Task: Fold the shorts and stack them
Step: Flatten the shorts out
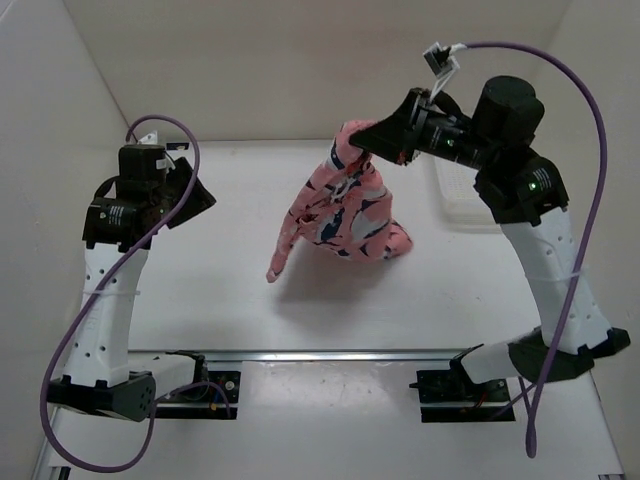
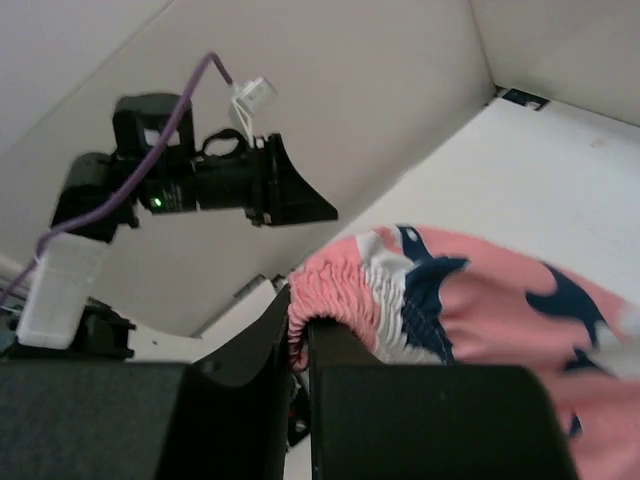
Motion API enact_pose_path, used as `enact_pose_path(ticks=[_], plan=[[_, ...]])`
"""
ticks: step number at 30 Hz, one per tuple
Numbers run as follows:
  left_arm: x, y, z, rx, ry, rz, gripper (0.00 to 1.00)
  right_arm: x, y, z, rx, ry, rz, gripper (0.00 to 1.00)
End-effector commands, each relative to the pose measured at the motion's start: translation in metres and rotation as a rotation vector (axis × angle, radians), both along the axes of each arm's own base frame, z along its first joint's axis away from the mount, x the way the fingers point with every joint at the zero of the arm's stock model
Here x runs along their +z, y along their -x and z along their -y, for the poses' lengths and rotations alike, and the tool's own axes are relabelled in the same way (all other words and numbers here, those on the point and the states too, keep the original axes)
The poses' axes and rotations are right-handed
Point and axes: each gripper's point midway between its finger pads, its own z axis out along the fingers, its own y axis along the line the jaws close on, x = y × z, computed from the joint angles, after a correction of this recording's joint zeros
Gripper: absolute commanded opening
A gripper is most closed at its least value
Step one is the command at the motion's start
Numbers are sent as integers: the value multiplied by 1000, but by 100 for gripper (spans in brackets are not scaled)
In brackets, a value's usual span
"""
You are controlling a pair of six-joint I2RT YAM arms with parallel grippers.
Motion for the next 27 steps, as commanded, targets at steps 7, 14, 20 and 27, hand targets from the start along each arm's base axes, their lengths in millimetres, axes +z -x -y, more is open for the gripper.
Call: enact_pose_path(ticks=[7,14,20,27], plan=[[-99,26,0,22,82,-242,90,-205,2,72,-313,316,-259,0],[-200,62,16,98,224,-494,92,-368,-7,124,-559,533,-603,0],[-246,88,25,135,246,-591,94,-380,-22,121,-581,523,-647,0],[-284,107,36,176,240,-749,94,-372,-28,120,-574,495,-642,0]])
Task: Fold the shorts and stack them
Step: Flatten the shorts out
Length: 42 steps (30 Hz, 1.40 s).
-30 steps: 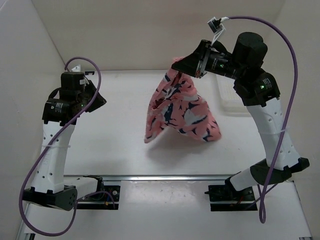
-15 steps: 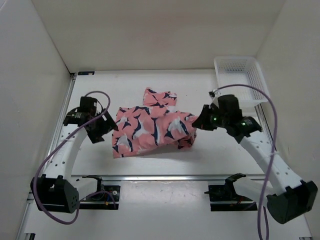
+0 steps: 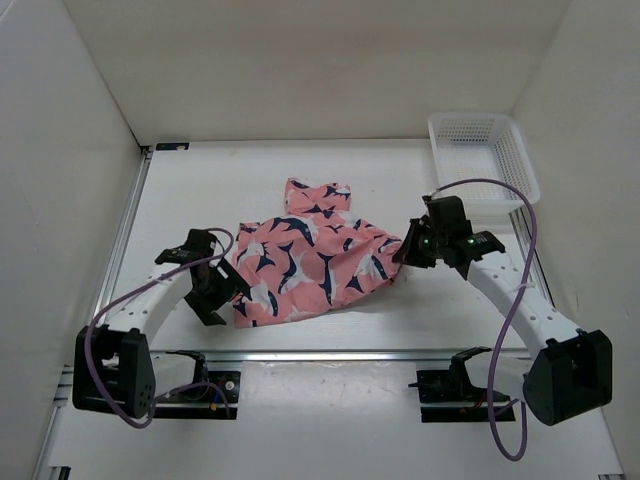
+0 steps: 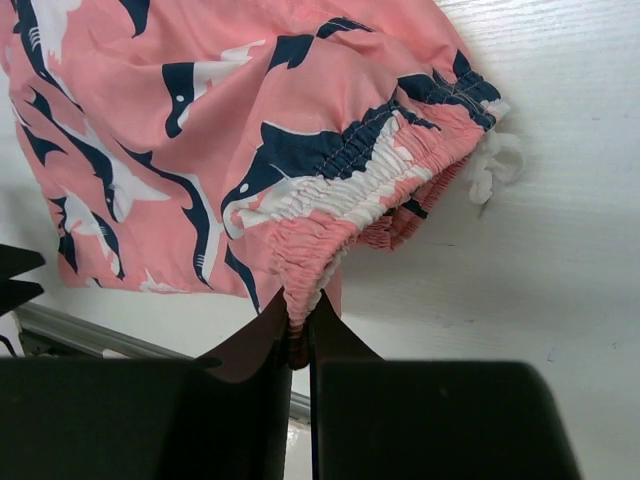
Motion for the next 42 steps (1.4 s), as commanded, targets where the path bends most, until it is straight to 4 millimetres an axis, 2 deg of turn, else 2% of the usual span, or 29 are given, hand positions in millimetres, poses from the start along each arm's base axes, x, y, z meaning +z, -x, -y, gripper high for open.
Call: enact_pose_path(ticks=[1,3,4,7,13,15,18,20,21,22,23,24,25,26,27,29,30,31,32,33,34,35,36,37,38,39,40,41,42], plan=[[-10,-5,13,26,26,-15,94,21,-19,-4,-15,-43,67,0],[-12,-4,21,24,31,-24,97,22,-18,-6,-6,-52,64,0],[-12,-10,20,26,3,-6,99,22,-17,-7,-7,-63,57,0],[-21,-14,23,21,-17,-25,99,29,-19,-7,-8,-77,72,0],[-45,-18,43,-29,-25,-95,99,35,-21,-4,-17,-83,90,0],[-48,-22,39,-25,-52,-96,95,42,-21,-6,-10,-95,105,0],[-45,-35,35,-16,-90,-60,77,44,-19,-5,-4,-91,112,0],[-37,-51,36,-25,-91,-21,65,47,-20,-2,-13,-93,121,0],[-32,-58,36,-33,-95,2,52,43,-18,-2,-13,-90,112,0],[-34,-62,37,-42,-100,-7,46,43,-18,-2,-13,-90,112,0],[-28,-74,41,-64,-96,21,39,43,-18,-2,-13,-90,112,0],[-27,-78,43,-74,-88,22,24,43,-18,-1,-6,-85,116,0],[-29,-82,42,-66,-90,16,15,43,-18,-1,-6,-85,116,0],[-22,-88,44,-78,-88,33,10,43,-20,1,-15,-85,117,0],[-19,-90,44,-87,-89,38,10,41,-18,2,-16,-81,107,0],[4,-103,46,-92,-87,94,10,39,-17,5,-18,-63,104,0],[20,-102,39,-77,-105,114,10,54,-23,6,-19,-68,146,0],[45,-116,37,-73,-105,175,10,57,-24,9,-22,-54,155,0],[63,-120,33,-77,-115,211,10,62,-24,10,-28,-48,157,0],[82,-126,27,-72,-143,255,10,80,-31,12,-28,-50,202,0],[126,-131,21,-55,-147,328,10,90,-34,15,-25,-43,227,0],[149,-134,13,-53,-163,371,10,99,-34,16,-19,-40,240,0],[173,-137,7,-45,-177,420,10,126,-38,15,-14,-50,296,0],[198,-128,0,-41,-187,452,10,139,-39,15,-1,-44,327,0],[247,-134,-6,-26,-187,574,10,148,-36,16,5,-39,334,0],[271,-130,-14,1,-212,629,10,162,-35,17,11,-38,361,0],[301,-119,-24,38,-219,710,10,195,-34,18,22,-44,440,0],[340,-111,-31,62,-213,824,10,211,-25,19,36,-50,469,0],[360,-101,-35,71,-216,888,10,227,-19,19,52,-60,506,0]])
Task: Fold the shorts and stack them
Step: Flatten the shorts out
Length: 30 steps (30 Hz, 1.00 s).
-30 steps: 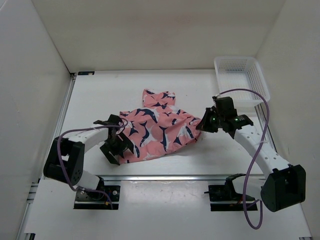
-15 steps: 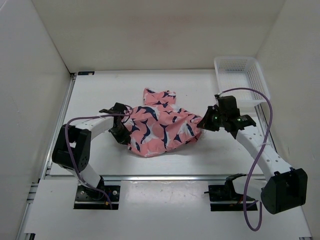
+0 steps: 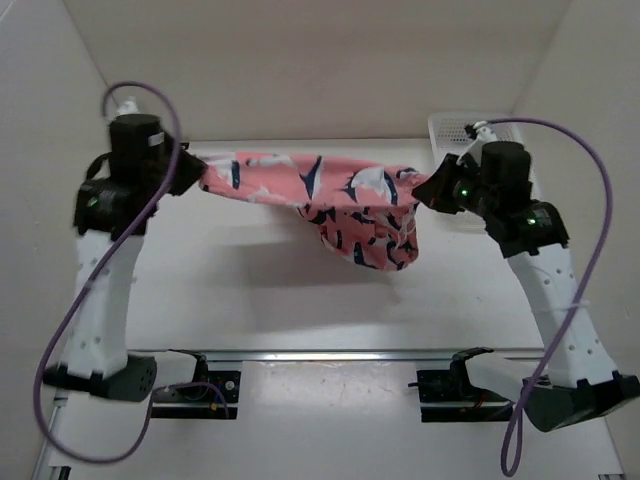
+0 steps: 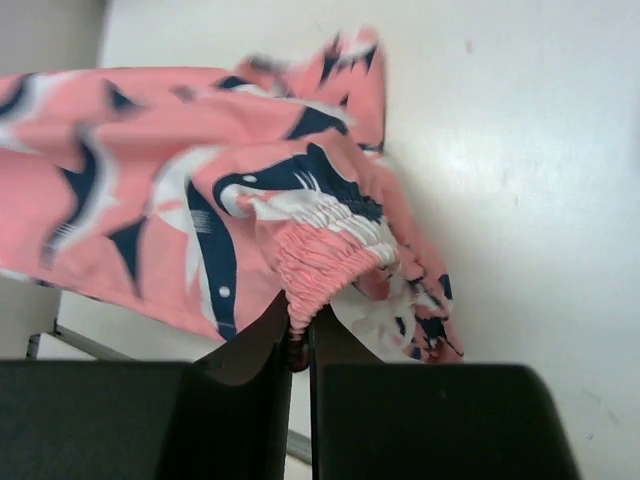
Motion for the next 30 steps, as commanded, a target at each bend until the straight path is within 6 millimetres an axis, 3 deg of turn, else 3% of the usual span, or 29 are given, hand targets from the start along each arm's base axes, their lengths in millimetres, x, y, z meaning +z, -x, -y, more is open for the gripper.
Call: enact_pose_path(ticks=[1,2,3,4,7,8,9,11,14,16,20,23,24,26,27,29,30], plan=[[83,75,-45,90,-74,221,10,90,31,10,59,12,242,0],[112,88,-50,106,-58,309,10,106,39,10,76,8,282,0],[127,98,-55,112,-63,359,10,116,47,11,92,9,297,0],[141,113,-60,127,-56,408,10,150,64,9,130,-14,383,0],[182,147,-73,153,-53,549,10,189,100,8,213,-32,495,0],[193,161,-77,166,-44,594,10,213,120,9,242,-40,578,0],[210,177,-81,166,-45,660,10,222,135,6,288,-60,607,0],[226,196,-87,178,-41,725,10,246,166,7,330,-84,698,0],[251,222,-93,184,-35,824,10,266,194,10,348,-125,760,0],[256,228,-95,186,-28,848,10,271,197,16,304,-150,759,0],[255,228,-101,228,-23,858,10,255,170,26,164,-157,612,0],[245,207,-99,231,-49,811,10,235,144,26,113,-138,526,0],[240,198,-97,228,-58,785,10,217,125,29,68,-110,468,0],[217,161,-90,215,-90,683,10,196,102,31,24,-71,415,0],[205,148,-87,209,-103,638,10,165,81,28,16,-30,341,0],[172,106,-76,190,-122,539,10,141,50,26,-3,12,313,0],[164,85,-70,178,-123,520,10,107,32,25,-15,53,239,0]])
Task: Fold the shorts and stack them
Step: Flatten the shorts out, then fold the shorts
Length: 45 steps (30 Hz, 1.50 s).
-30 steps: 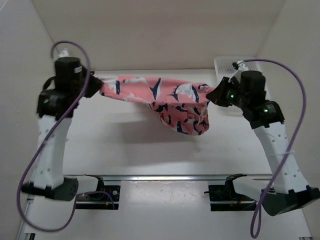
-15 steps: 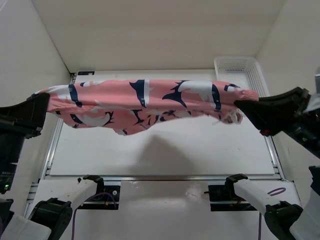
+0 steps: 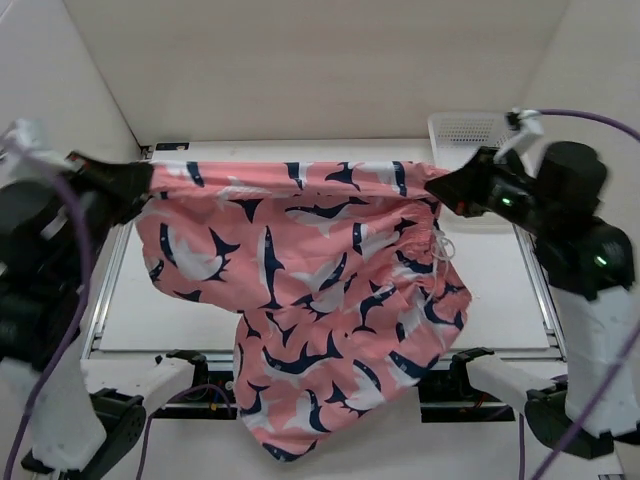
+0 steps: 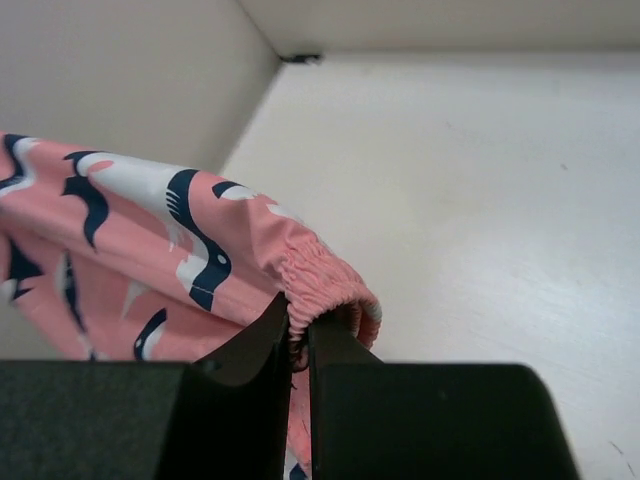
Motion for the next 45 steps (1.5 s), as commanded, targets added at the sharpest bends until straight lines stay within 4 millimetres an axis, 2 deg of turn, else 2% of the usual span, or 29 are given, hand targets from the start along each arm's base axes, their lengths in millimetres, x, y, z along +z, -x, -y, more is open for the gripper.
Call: enact_pose_path(ticks=[1,3,4,6,7,10,11,13,14,15,16,17,18,19,20,22,26,27,29,30,31,34,36,37,38,40,41,44,45], plan=[[-48,-83,-16,170,-100,-152,10,-69,-70,26,-216,155,-104,0],[-73,-113,-10,167,-122,-227,10,-115,-103,15,-192,201,-196,0],[-100,-140,-11,181,-141,-314,10,-128,-114,14,-189,206,-227,0],[-135,-167,-12,173,-165,-411,10,-162,-145,4,-173,220,-283,0],[-163,-191,-20,198,-173,-476,10,-188,-161,-1,-154,227,-342,0],[-197,-218,-28,204,-168,-556,10,-211,-197,-9,-158,207,-376,0],[-220,-235,-36,223,-170,-608,10,-237,-212,-13,-149,208,-447,0],[-221,-254,-40,232,-166,-605,10,-253,-241,-25,-114,179,-476,0],[-239,-270,-45,237,-183,-645,10,-255,-250,-26,-117,147,-498,0],[-226,-280,-50,251,-174,-612,10,-255,-260,-32,-106,128,-498,0],[-226,-289,-52,240,-173,-608,10,-273,-271,-36,-103,122,-538,0],[-238,-302,-50,229,-173,-630,10,-257,-283,-43,-88,85,-510,0],[-224,-312,-55,232,-169,-591,10,-255,-290,-48,-75,69,-510,0],[-224,-316,-60,232,-161,-594,10,-266,-297,-52,-67,60,-534,0],[-232,-326,-54,196,-150,-604,10,-256,-304,-56,-54,40,-512,0],[-222,-331,-55,178,-146,-580,10,-260,-306,-59,-24,13,-535,0],[-227,-309,-34,96,-160,-632,10,-251,-294,-60,-4,3,-533,0],[-211,-294,-23,76,-165,-603,10,-251,-285,-53,-10,9,-538,0],[-234,-268,-15,60,-181,-678,10,-251,-271,-51,1,15,-553,0],[-219,-247,-11,36,-169,-647,10,-251,-259,-44,4,19,-558,0],[-250,-228,1,-9,-178,-727,10,-254,-252,-38,0,29,-566,0],[-281,-172,27,-92,-135,-804,10,-269,-225,-22,-13,50,-621,0],[-295,-146,41,-137,-124,-828,10,-275,-212,-9,-45,52,-649,0],[-291,-129,51,-180,-131,-807,10,-292,-201,-2,-54,62,-694,0],[-313,-113,52,-188,-133,-860,10,-296,-195,1,-49,50,-711,0],[-322,-91,56,-204,-131,-864,10,-305,-181,8,-38,45,-743,0],[-341,-77,61,-237,-139,-912,10,-307,-177,12,-48,43,-757,0],[-359,-52,76,-289,-142,-960,10,-314,-159,19,-69,74,-789,0],[-376,-41,79,-288,-132,-1015,10,-314,-152,19,-69,75,-797,0]])
